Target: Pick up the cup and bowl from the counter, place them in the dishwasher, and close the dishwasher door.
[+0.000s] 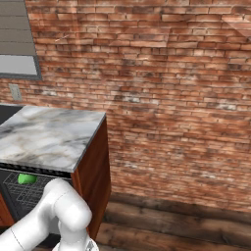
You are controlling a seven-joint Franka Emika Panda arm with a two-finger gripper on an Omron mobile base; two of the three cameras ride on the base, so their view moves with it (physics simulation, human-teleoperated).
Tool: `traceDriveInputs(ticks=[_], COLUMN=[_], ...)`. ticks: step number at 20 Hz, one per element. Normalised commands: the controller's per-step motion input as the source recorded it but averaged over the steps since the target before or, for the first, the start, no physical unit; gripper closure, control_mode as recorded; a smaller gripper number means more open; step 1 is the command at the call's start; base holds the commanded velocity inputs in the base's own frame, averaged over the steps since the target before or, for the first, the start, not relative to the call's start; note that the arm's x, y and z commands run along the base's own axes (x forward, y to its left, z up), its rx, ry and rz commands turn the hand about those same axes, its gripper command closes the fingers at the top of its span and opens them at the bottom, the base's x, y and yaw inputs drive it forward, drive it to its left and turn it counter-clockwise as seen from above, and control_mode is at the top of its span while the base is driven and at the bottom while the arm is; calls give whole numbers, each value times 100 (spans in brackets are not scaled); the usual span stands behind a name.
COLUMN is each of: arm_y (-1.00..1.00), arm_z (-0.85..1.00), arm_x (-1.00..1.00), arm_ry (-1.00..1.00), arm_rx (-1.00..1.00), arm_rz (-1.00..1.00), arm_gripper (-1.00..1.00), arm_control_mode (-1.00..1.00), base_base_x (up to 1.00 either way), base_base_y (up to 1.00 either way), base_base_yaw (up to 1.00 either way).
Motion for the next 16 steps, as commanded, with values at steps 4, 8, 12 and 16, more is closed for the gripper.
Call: traceDriveInputs(ticks=[4,8,12,16], arm_y=[100,41,17,0], arm_z=[-88,-21,-9,0], arm_x=[-38,-4,-2,1], arm_ry=[-24,-26,-33,-36], arm_rx=[-5,-15,-28,-37], arm_rz=[-3,-1,0,0], arm_gripper=[-100,-100,-100,-100], arm_control_mode=[-100,-100,-100,-100], base_base_x=[0,0,0,0], base_base_y=[0,0,0,0], base_base_yaw=[0,0,0,0])
